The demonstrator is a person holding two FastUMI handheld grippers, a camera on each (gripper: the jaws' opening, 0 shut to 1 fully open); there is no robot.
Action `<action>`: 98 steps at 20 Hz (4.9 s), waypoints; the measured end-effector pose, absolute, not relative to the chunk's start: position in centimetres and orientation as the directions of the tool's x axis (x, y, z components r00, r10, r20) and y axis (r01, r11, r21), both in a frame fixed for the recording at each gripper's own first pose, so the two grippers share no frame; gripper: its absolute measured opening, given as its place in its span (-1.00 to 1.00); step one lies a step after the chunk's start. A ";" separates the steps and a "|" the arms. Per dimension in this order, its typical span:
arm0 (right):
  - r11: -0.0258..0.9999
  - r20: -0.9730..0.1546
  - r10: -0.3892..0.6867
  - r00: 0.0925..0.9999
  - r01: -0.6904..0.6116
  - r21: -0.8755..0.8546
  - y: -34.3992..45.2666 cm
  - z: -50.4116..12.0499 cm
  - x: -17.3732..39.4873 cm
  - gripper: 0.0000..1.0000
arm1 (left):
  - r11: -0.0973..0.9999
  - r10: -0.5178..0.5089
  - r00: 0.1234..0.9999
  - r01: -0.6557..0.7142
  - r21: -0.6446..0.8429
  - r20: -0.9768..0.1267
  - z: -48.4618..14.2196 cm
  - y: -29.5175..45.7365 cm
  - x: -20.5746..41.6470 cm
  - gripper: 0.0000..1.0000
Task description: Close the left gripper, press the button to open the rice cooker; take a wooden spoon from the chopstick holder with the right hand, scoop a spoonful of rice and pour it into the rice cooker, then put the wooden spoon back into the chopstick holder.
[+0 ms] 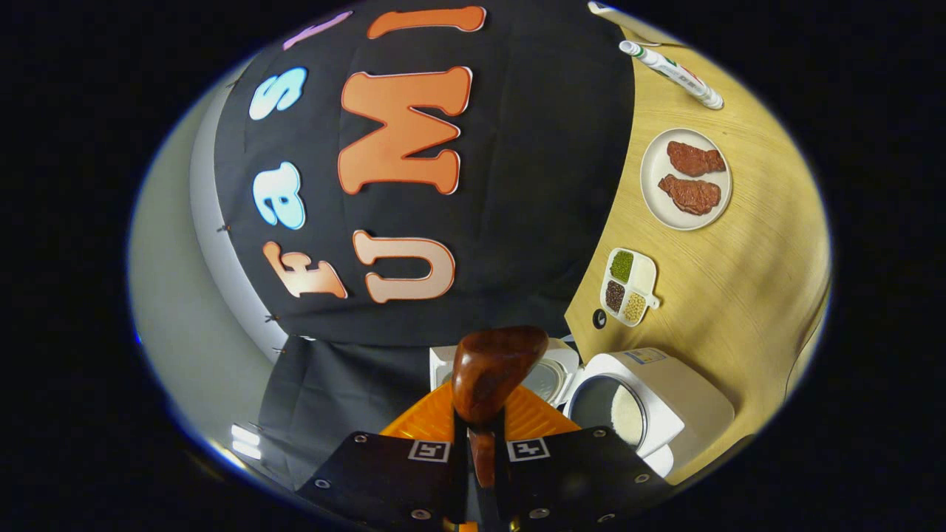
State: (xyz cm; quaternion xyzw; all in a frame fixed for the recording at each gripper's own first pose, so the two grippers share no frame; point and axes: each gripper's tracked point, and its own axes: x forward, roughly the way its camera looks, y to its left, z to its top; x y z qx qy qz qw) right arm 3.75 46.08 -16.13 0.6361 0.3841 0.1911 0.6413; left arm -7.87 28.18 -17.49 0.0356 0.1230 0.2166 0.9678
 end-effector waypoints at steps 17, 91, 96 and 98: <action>0.681 -0.428 0.641 0.637 -0.216 0.700 54.7 -17.0 4.9 -0.72 | 0.888 0.458 0.833 -0.445 0.115 -0.309 -21.1 31.5 -8.1 0.93; 0.738 -0.126 0.675 0.727 -0.662 0.134 45.5 -5.7 4.4 -0.72 | 0.919 0.394 0.849 -0.375 0.124 -0.352 -21.8 24.9 -7.1 0.92; 0.794 -0.182 0.608 0.773 -0.594 0.131 38.1 -8.2 5.2 -0.72 | 0.933 0.358 0.861 -0.347 0.097 -0.361 -22.1 20.7 -5.6 0.93; 0.819 -0.200 0.574 0.794 -0.558 0.135 34.9 -9.2 5.6 -0.64 | 0.940 0.335 0.860 -0.334 0.073 -0.384 -22.6 18.6 -5.1 0.99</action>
